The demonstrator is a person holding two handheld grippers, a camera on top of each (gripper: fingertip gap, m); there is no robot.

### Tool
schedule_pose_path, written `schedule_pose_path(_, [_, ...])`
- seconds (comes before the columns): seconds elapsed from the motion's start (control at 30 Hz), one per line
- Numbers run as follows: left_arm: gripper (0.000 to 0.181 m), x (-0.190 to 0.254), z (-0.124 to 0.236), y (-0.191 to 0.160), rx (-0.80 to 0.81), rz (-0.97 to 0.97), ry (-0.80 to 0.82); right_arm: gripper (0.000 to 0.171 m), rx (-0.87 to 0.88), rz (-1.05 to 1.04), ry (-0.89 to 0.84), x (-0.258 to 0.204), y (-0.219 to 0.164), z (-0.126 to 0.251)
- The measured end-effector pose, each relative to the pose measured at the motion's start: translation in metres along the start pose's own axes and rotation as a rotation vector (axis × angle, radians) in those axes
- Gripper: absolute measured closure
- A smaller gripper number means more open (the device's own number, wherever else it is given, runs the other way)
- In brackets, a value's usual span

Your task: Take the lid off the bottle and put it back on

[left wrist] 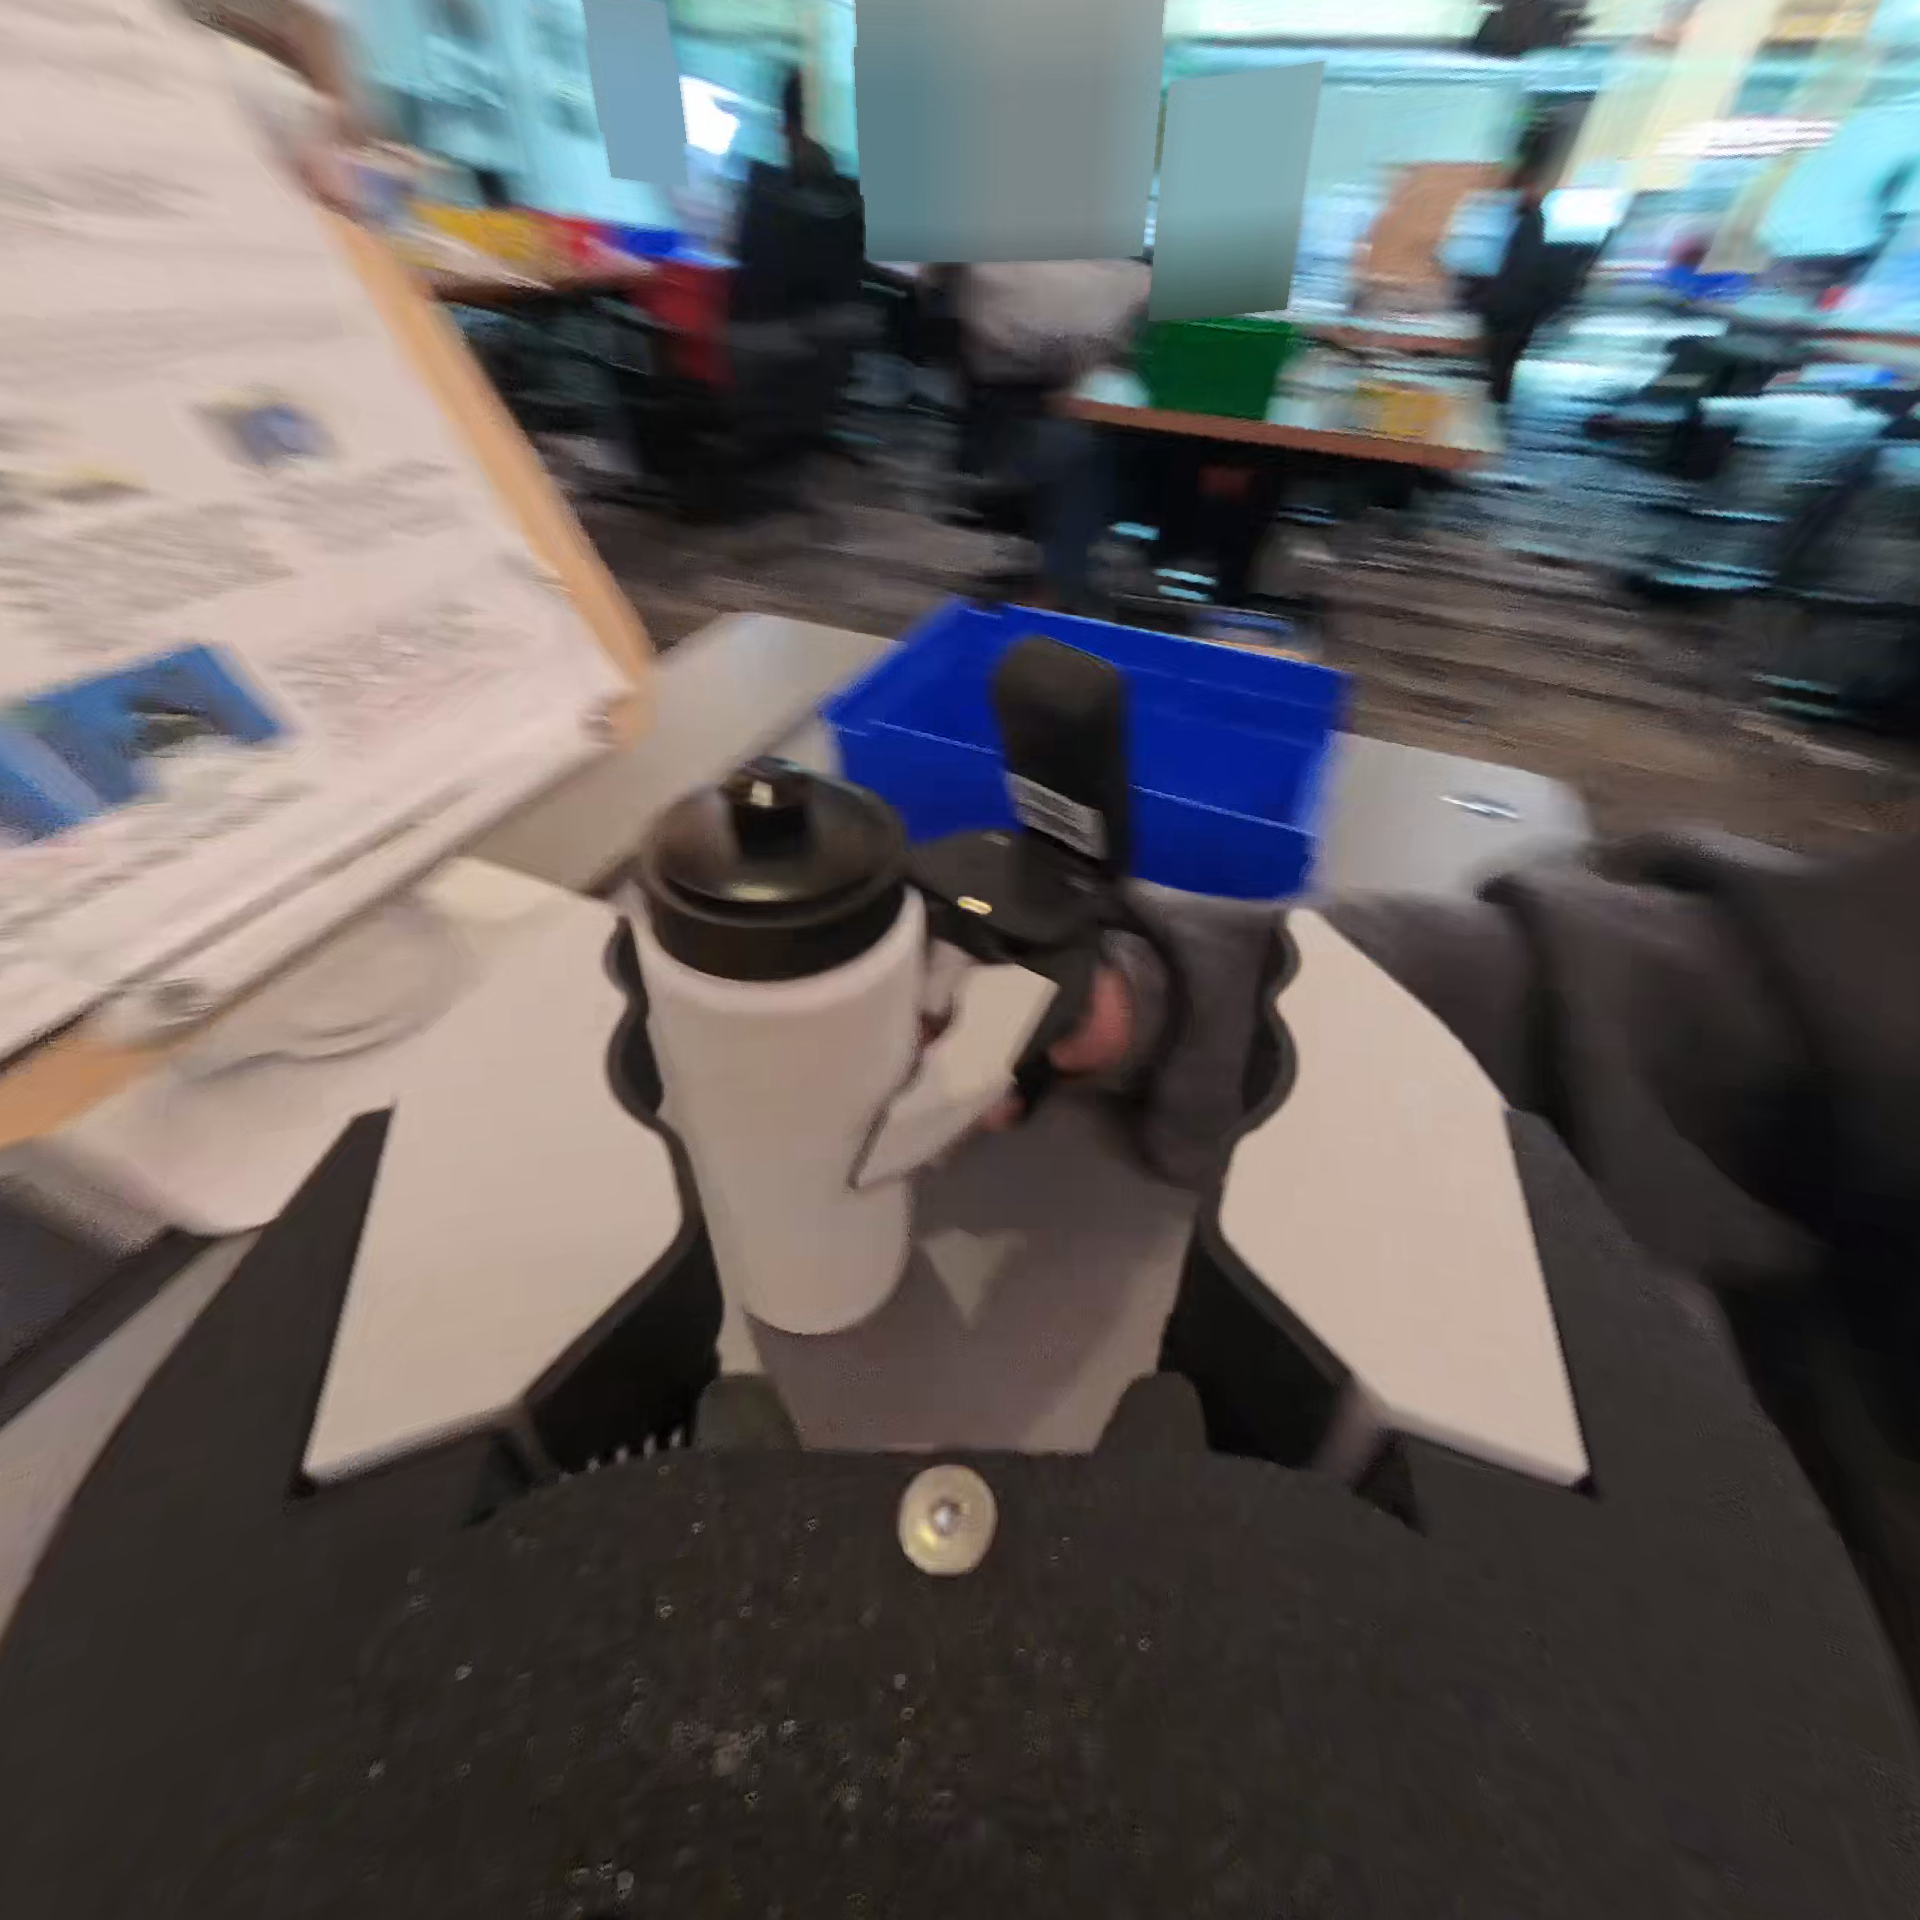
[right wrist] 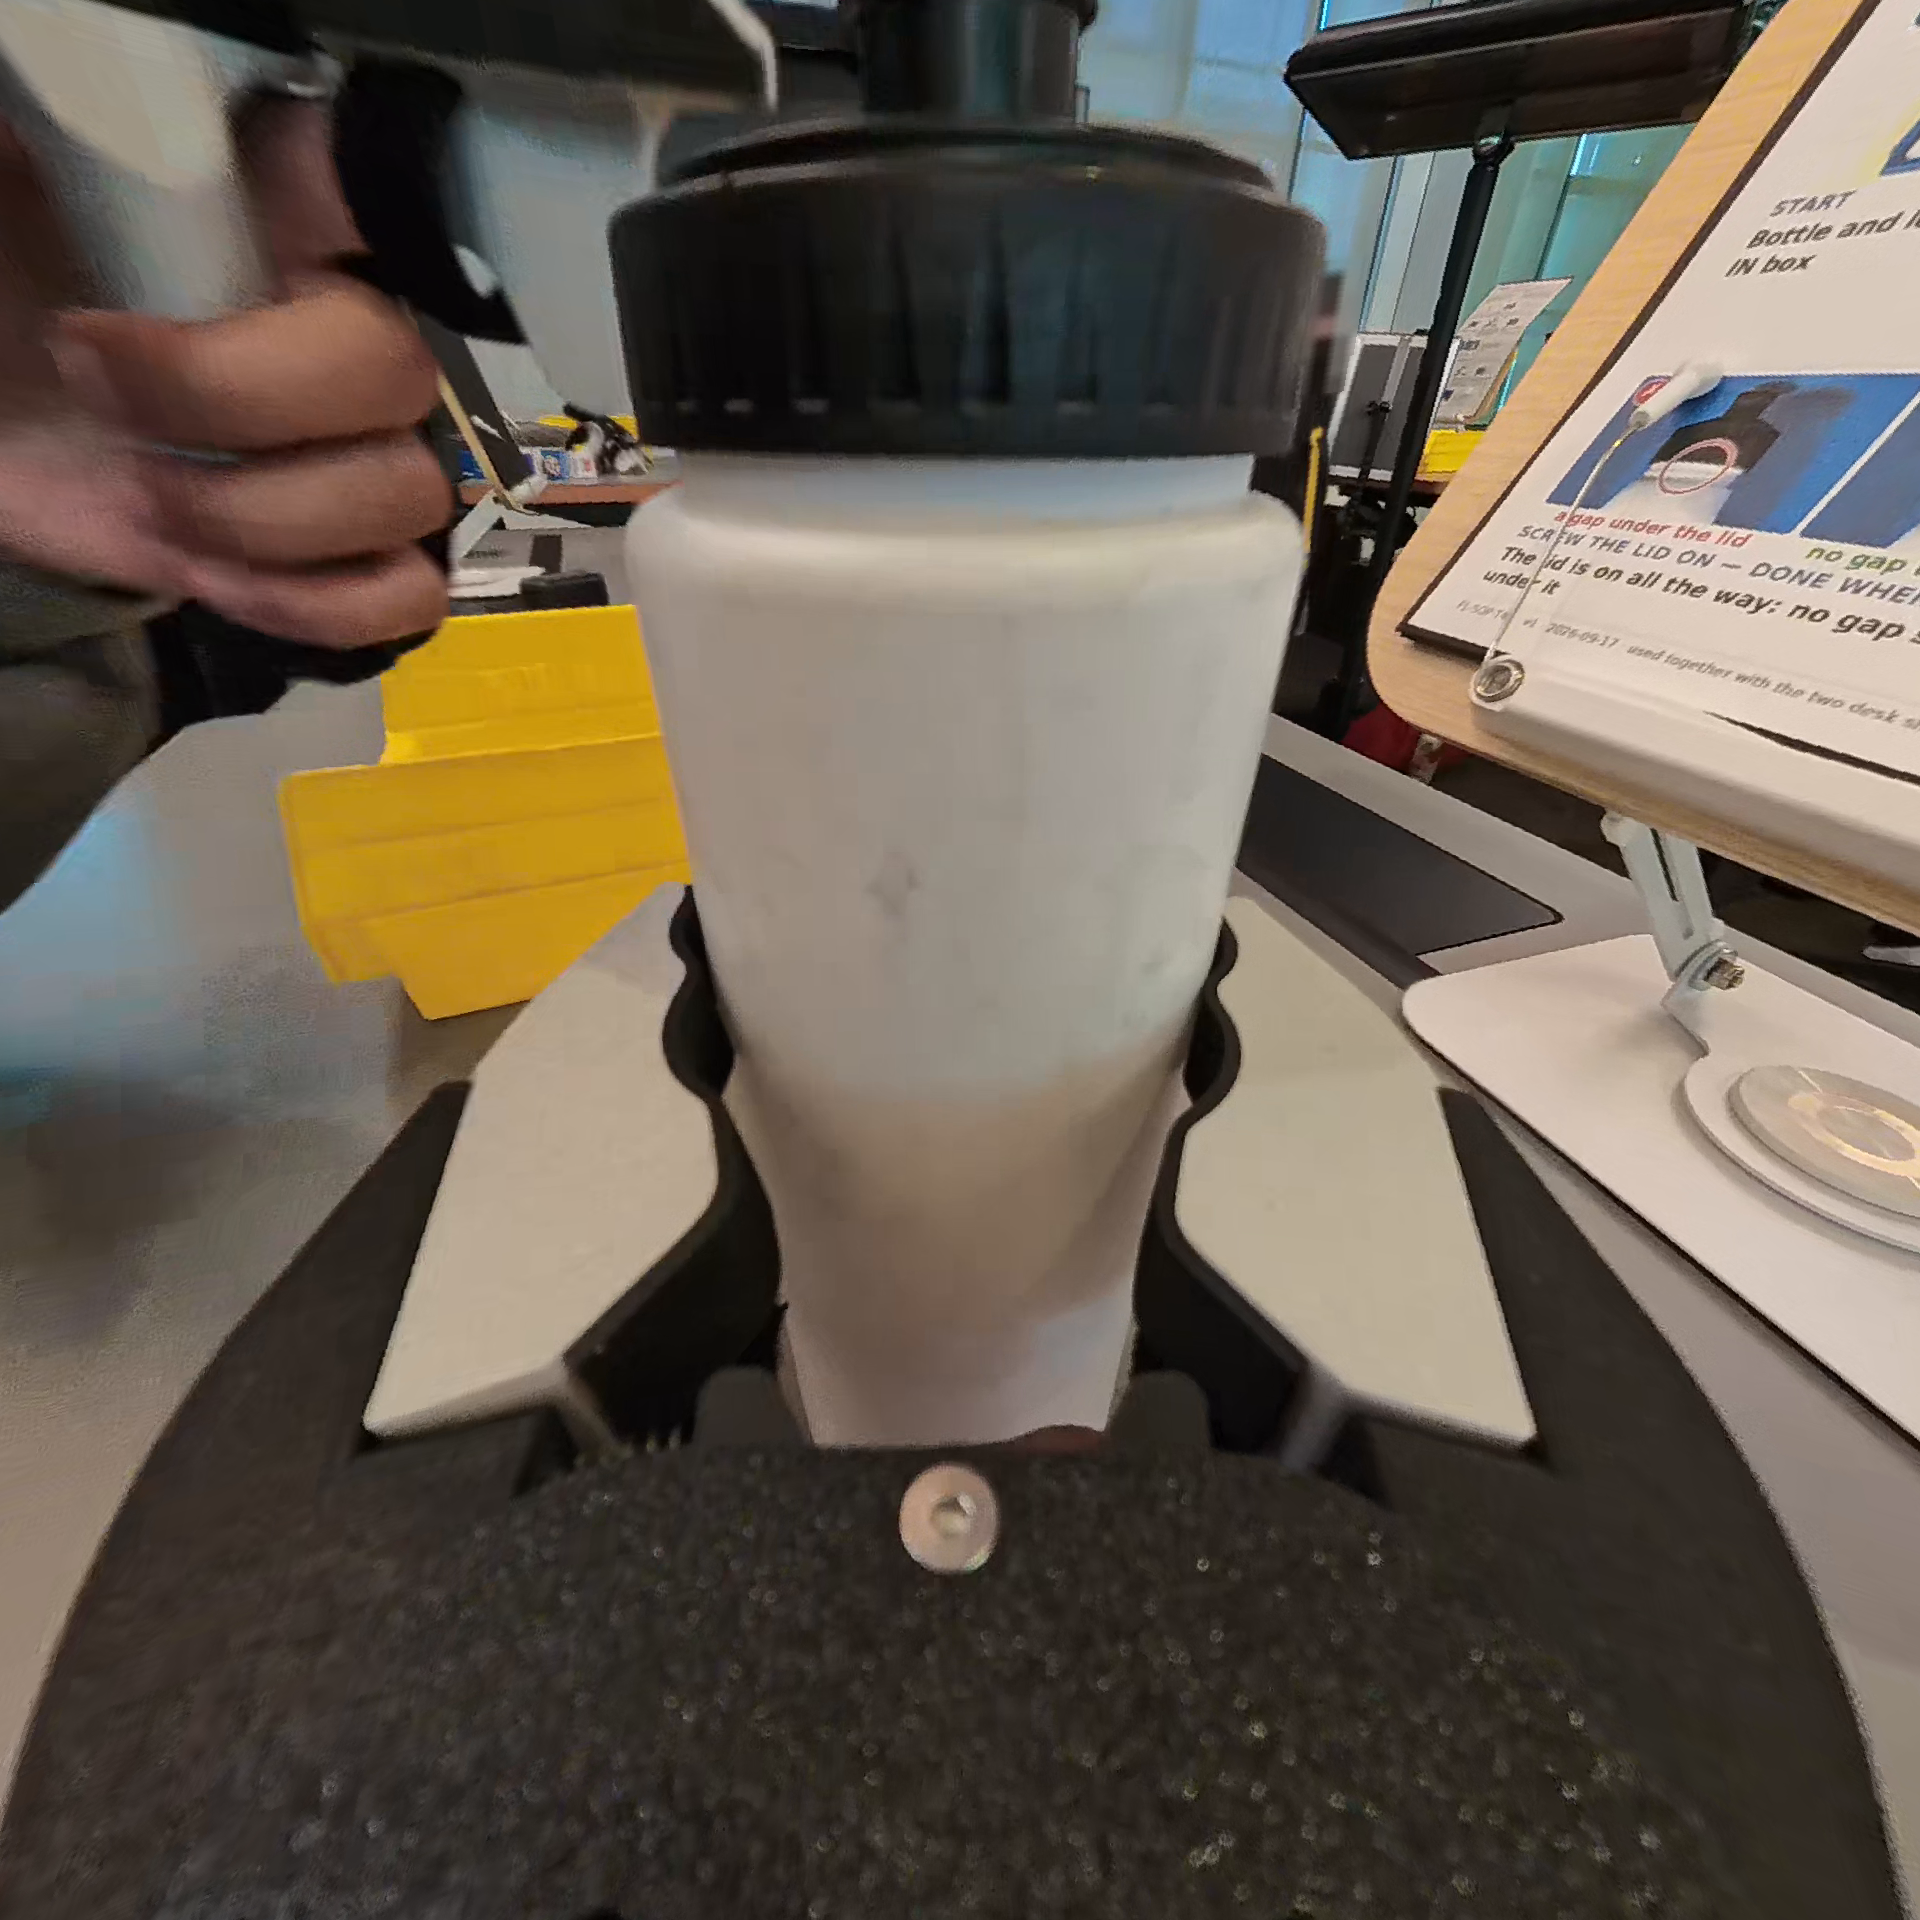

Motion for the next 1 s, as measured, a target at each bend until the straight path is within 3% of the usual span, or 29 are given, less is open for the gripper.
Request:
schedule_pose_path(0.1, [0.07, -0.036, 0.016, 0.008, 0.016, 0.097, -0.259, 0.084, 0.013, -0.007, 0.02, 0.0, -0.001, 0.0])
schedule_pose_path(0.17, [0.071, -0.065, 0.013, 0.016, -0.008, 0.123, -0.312, 0.084, 0.018, -0.011, 0.03, 0.0, -0.001, -0.001])
schedule_pose_path(0.27, [0.072, -0.098, -0.007, 0.018, -0.009, 0.082, -0.386, 0.084, 0.022, -0.015, 0.038, 0.001, -0.001, -0.002])
schedule_pose_path(0.37, [0.073, -0.118, -0.038, 0.01, -0.012, 0.089, -0.557, 0.084, 0.028, -0.02, 0.05, 0.002, -0.002, -0.002])
schedule_pose_path(0.53, [0.074, -0.124, -0.075, 0.0, -0.032, 0.138, -0.855, 0.084, 0.039, -0.035, 0.066, 0.003, -0.003, -0.002])
schedule_pose_path(0.67, [0.079, -0.122, -0.093, -0.011, -0.081, 0.045, -0.884, 0.084, 0.043, -0.043, 0.069, 0.003, -0.004, -0.002])
schedule_pose_path(0.8, [0.109, -0.12, -0.093, -0.011, -0.036, -0.016, -0.934, 0.084, 0.049, -0.052, 0.076, 0.004, -0.004, -0.002])
schedule_pose_path(1.0, [0.109, -0.114, -0.088, -0.012, -0.024, -0.01, -0.814, 0.083, 0.04, -0.043, 0.067, 0.003, -0.004, -0.002])
Point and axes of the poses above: each gripper's, where its closed fingertips meet, z back along the fingers, y out of its top, x = y × z across the jaws, the point moved 10 cm from there along z, back along the fingers, and after that the axes turned 8 degrees about z, right-handed, at the moved point
